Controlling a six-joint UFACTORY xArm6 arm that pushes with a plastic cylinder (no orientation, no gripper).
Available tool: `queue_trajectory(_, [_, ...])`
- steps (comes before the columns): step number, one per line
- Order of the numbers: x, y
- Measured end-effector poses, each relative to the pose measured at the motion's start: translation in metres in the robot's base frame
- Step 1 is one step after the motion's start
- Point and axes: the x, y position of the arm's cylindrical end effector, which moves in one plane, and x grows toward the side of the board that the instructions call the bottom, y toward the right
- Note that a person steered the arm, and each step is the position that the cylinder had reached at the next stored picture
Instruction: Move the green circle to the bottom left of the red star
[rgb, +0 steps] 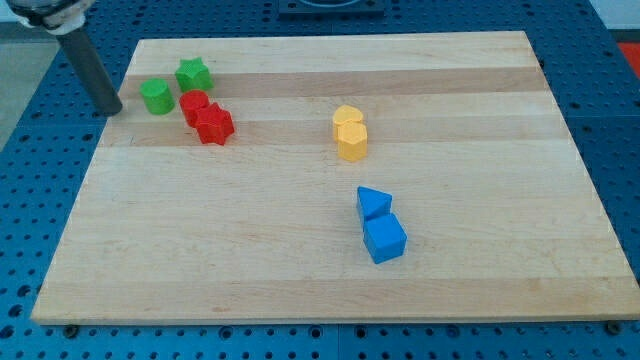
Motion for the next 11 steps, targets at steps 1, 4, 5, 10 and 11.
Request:
queue_trajectory(1, [-0.033,0.0])
queue_trajectory(4, [-0.031,0.063])
queue_trajectory(5, [0.007,0.049])
queue_trajectory(10, [0.046,0.032])
queue_trajectory(11, [0.056,0.08])
